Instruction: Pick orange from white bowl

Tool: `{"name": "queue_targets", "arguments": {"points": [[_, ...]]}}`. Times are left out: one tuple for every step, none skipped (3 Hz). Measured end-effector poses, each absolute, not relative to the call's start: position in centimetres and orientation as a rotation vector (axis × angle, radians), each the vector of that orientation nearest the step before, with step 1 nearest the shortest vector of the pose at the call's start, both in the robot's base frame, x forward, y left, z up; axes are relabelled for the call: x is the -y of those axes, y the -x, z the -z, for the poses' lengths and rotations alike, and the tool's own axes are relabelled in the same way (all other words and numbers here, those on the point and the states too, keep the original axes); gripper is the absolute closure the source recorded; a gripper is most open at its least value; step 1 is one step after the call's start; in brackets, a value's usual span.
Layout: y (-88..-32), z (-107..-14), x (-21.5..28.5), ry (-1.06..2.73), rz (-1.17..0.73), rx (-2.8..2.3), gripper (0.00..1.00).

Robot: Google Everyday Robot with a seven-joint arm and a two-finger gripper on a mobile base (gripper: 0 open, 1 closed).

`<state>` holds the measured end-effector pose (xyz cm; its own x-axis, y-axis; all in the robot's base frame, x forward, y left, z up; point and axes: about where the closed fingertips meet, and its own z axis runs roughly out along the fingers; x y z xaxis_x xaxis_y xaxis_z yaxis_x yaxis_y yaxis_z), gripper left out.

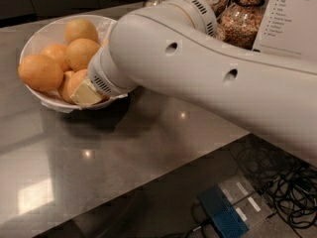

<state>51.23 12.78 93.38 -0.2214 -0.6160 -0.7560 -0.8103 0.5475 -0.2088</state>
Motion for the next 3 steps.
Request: {"name": "queue_targets", "arguments": {"points": [[-51.2,-93.4,-12.8,1.157,-0.290,-1.937,0.06],[-51.6,-93.1,-13.2,1.163,-0.295,-1.937,0.08],[-52.3,-92.6,-13.3,1.160,-0.290,-1.946,0.09]]}}
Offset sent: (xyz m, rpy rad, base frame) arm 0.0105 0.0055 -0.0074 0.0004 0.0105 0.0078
